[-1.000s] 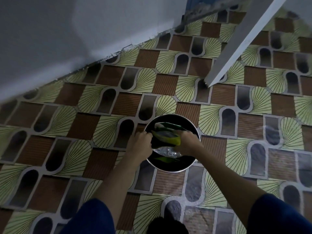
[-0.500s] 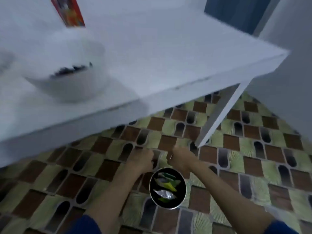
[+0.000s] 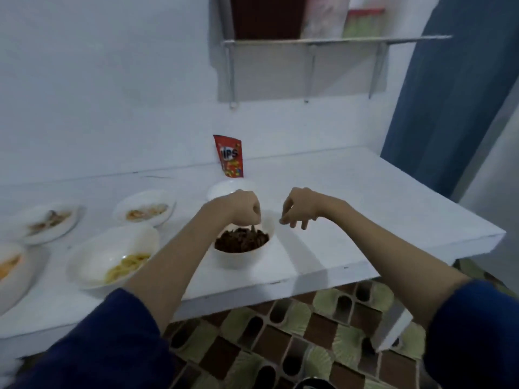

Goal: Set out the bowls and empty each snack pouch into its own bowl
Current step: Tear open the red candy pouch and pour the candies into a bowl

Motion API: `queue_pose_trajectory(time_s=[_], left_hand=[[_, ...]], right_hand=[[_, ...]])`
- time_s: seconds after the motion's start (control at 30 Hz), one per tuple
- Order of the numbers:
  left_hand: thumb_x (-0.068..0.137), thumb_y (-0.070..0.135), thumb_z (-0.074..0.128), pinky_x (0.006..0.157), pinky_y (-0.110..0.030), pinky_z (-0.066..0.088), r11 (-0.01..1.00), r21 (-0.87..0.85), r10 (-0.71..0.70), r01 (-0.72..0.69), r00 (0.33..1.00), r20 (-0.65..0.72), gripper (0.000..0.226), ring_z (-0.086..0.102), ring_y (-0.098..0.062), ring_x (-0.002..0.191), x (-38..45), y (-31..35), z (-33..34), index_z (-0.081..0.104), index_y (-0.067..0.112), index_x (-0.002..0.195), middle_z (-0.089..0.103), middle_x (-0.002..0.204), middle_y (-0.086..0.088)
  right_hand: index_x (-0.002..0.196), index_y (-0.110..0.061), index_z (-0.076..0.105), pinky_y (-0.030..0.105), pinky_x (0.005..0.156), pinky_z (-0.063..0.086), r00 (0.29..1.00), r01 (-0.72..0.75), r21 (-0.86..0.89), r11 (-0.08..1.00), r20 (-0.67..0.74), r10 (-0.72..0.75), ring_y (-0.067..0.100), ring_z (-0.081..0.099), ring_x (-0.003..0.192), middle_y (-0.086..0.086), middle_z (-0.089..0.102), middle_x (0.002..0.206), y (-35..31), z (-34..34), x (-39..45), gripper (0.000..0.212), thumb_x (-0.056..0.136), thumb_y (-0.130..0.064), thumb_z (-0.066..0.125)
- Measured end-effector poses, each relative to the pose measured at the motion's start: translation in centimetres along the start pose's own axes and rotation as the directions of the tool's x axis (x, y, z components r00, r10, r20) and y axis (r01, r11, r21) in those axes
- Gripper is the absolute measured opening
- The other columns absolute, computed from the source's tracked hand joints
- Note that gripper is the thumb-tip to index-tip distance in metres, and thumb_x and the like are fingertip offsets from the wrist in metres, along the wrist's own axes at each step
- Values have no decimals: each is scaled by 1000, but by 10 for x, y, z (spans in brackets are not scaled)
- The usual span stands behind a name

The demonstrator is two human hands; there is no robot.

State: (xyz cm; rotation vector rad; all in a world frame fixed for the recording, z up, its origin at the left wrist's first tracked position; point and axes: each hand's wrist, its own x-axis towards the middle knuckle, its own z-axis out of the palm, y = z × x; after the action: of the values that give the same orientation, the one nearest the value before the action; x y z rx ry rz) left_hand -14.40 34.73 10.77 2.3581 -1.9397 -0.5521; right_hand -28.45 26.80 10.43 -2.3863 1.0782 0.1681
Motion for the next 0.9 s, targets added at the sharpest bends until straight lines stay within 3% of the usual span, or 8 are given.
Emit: queue_pose_trajectory(time_s=[0.17, 0.3, 0.37, 0.53, 0.67, 0.73, 0.83, 0.9], left_hand=[[90, 23, 53, 88, -31, 46, 990, 109, -89, 91, 996, -21, 31, 57, -24, 109, 50, -71, -47, 61, 9, 116, 59, 122, -9], [89, 19, 54, 86, -33, 50, 985, 126, -126, 121, 991, 35, 29, 61, -21, 87, 104, -124, -81, 62, 2, 112, 65, 114, -14], [89, 19, 52, 89, -34, 49, 974, 195, -119, 117, 993, 0, 31, 60, -23, 99, 135, -145, -94, 58, 4, 115, 62, 119, -12], [90, 20, 49, 90, -32, 43, 963, 244, -92, 116, 990, -107, 34, 55, -26, 112, 206, -183, -110, 51, 8, 121, 54, 125, -8], [89, 17, 50, 77, -30, 38, 972, 192, -85, 135, 965, -248, 38, 57, -29, 106, 258, -203, -120, 41, 3, 123, 56, 117, -13], [88, 18, 53, 80, -34, 42, 973, 195, -59, 122, 953, -298, 49, 55, -30, 108, 285, -208, -122, 33, 5, 131, 56, 117, -15], [86, 14, 56, 95, -41, 42, 965, 255, 30, 53, 950, -312, 64, 44, -33, 122, 320, -213, -120, 23, 14, 142, 41, 137, -16], [86, 11, 54, 98, -42, 40, 944, 330, 114, 10, 928, -355, 56, 44, -32, 123, 338, -214, -118, 34, 18, 138, 41, 139, -13]], right_hand=[[102, -5, 65, 33, 71, 50, 1000, 14, 13, 1000, -24, -14, 25, 68, 76, 11, 73, 98, -38, -29, 82, 25, 84, -22, 60], [107, -1, 61, 23, 51, 43, 1000, -30, 12, 999, -7, 30, 25, 64, 70, 15, 71, 102, -63, -48, 150, 27, 85, -18, 60], [105, -2, 60, 22, 49, 39, 998, -62, 22, 998, -23, 62, 24, 63, 66, 14, 71, 101, -68, -60, 186, 26, 85, -18, 60], [88, -9, 51, 27, 69, 47, 974, -151, 10, 989, -172, 150, 23, 61, 71, 0, 60, 70, -59, -86, 272, 25, 78, -28, 64], [77, -11, 42, 32, 73, 41, 944, -217, -13, 976, -257, 206, 24, 53, 85, 0, 49, 78, -49, -99, 321, 49, 73, -52, 68], [93, -9, 53, 34, 77, 43, 952, -197, -14, 980, -240, 188, 25, 56, 96, 3, 57, 96, -45, -102, 345, 58, 68, -58, 69], [111, -12, 57, 33, 80, 42, 957, -161, 24, 987, -239, 162, 25, 56, 106, 4, 57, 116, -41, -102, 371, 64, 66, -54, 73], [109, -13, 61, 32, 78, 42, 957, -132, 50, 990, -253, 141, 25, 56, 105, 5, 58, 115, -42, -99, 383, 50, 71, -43, 73]])
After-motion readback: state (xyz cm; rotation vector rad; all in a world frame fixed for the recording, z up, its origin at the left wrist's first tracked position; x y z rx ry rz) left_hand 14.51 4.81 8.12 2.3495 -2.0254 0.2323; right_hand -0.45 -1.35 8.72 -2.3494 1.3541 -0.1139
